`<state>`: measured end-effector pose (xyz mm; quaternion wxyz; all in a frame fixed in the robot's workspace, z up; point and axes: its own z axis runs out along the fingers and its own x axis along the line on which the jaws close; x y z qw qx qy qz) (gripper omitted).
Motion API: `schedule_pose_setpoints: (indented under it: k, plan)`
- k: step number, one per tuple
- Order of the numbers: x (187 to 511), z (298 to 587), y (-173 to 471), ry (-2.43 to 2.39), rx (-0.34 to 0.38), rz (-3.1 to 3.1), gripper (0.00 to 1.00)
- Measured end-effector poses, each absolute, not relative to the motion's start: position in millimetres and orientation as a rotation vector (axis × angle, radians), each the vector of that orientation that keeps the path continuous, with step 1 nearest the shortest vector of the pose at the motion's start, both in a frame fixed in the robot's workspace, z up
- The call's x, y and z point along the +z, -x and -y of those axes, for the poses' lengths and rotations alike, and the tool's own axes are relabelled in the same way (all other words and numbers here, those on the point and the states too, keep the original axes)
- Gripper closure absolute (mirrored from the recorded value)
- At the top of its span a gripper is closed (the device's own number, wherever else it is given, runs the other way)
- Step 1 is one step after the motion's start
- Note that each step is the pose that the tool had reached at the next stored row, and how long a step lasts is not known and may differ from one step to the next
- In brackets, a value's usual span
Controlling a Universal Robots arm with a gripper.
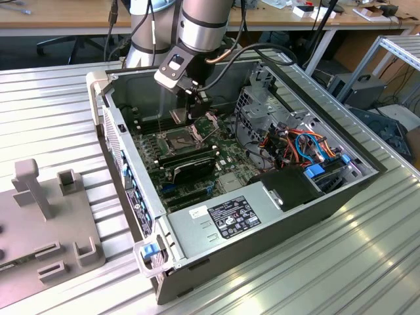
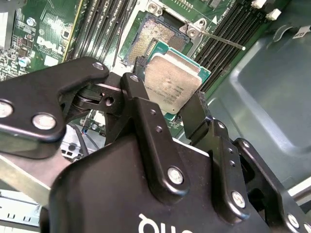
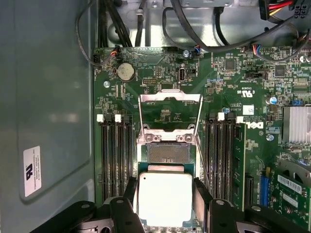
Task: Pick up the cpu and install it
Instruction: 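Place the cpu into insertion slot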
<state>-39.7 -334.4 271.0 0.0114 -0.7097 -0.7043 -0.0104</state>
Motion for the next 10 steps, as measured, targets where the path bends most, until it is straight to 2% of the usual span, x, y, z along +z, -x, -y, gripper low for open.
schedule_pose_setpoints:
  k: [10]
  plan:
    - [256.5,334.5,39.8,2.168,-0.040,2.249,0.45]
